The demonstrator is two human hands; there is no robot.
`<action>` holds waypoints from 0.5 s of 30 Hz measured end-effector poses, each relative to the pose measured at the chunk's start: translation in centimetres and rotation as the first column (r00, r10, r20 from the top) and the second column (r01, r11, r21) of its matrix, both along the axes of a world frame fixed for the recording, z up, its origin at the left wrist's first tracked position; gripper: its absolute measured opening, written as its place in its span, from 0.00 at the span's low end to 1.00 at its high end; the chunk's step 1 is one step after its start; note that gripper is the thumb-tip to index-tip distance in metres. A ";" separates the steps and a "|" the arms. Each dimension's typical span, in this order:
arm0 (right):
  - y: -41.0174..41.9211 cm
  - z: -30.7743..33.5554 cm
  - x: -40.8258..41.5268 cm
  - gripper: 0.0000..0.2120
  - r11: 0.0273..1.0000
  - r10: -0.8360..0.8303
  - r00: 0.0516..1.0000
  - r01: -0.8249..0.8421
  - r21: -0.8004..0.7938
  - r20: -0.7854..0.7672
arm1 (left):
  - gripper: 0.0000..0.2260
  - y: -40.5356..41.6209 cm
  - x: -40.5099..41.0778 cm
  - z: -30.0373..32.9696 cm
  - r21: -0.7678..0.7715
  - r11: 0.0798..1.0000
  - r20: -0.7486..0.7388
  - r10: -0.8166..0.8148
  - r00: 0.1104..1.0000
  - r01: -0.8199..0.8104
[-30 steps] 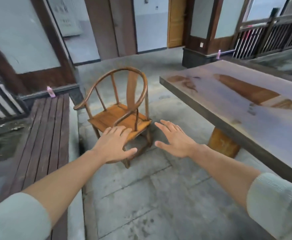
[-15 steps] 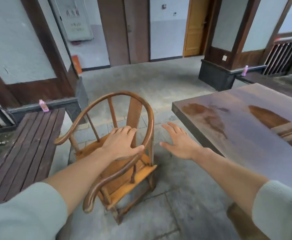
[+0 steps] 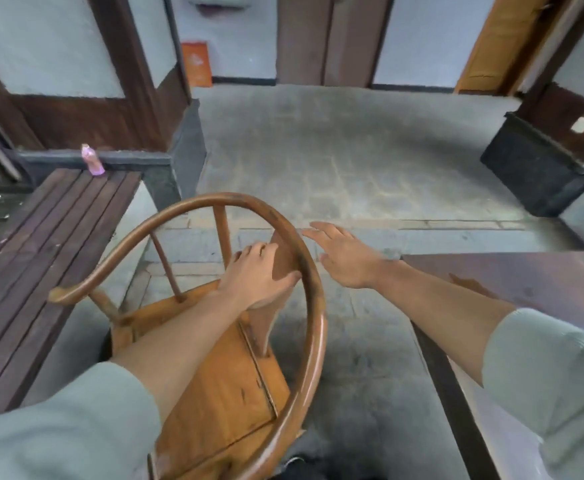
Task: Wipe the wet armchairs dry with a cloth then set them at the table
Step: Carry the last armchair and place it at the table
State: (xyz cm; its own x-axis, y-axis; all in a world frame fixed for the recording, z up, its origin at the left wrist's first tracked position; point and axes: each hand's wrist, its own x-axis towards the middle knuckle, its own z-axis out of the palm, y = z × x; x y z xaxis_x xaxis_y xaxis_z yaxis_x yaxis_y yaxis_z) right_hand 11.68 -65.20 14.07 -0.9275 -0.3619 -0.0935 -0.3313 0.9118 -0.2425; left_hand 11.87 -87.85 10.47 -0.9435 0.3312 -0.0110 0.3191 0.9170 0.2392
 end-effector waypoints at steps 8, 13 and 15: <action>-2.3 -1.8 -19.8 0.33 0.738 0.668 0.744 -0.662 0.134 -0.001 | 0.38 -0.5 -7.8 -3.8 0.007 0.951 0.128 0.306 0.944 -0.309; -8.3 -3.1 -27.6 0.29 0.534 0.827 0.534 -0.844 0.051 0.175 | 0.33 -0.4 -6.2 -3.8 0.001 0.729 0.379 0.633 0.675 -0.684; -10.1 -3.1 -28.8 0.21 0.421 0.877 0.417 -0.906 0.037 0.238 | 0.30 0.3 -4.3 -3.8 0.012 0.613 0.544 0.659 0.520 -0.790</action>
